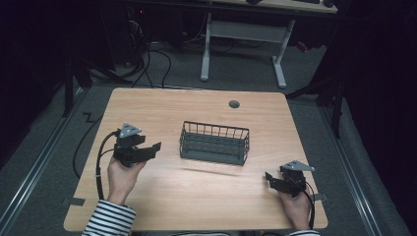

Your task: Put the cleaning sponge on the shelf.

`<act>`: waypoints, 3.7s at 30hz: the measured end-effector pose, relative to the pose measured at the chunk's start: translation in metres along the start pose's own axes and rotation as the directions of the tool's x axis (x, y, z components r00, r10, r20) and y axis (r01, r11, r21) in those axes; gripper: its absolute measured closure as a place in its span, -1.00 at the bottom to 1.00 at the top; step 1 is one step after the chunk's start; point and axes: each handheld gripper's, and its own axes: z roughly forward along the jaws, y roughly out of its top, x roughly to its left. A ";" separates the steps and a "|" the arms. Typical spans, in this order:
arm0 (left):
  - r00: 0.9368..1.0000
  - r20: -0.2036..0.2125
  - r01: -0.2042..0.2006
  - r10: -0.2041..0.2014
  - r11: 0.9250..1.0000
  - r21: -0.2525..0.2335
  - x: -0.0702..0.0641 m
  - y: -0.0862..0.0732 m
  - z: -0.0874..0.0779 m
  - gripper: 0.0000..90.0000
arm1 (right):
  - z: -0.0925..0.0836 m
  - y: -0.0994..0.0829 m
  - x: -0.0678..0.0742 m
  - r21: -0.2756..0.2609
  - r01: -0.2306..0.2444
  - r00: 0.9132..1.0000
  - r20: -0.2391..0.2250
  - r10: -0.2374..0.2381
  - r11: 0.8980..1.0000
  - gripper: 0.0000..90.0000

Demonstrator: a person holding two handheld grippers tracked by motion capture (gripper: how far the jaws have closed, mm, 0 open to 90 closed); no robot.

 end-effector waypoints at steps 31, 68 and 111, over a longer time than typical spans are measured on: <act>0.973 -0.184 0.181 -0.141 0.957 0.225 0.058 -0.063 0.011 -0.60 | 0.001 0.001 -0.001 -0.001 -0.018 1.000 0.007 0.018 1.000 -0.27; 0.956 -0.246 0.249 -0.160 0.885 0.394 0.066 -0.056 0.047 -0.40 | 0.002 0.001 0.000 0.000 -0.023 0.999 0.028 0.023 1.000 -0.30; 0.994 -0.072 0.097 -0.083 0.969 0.226 0.019 -0.021 0.039 -0.34 | 0.001 0.001 -0.001 0.002 -0.029 0.999 0.026 0.029 1.000 -0.31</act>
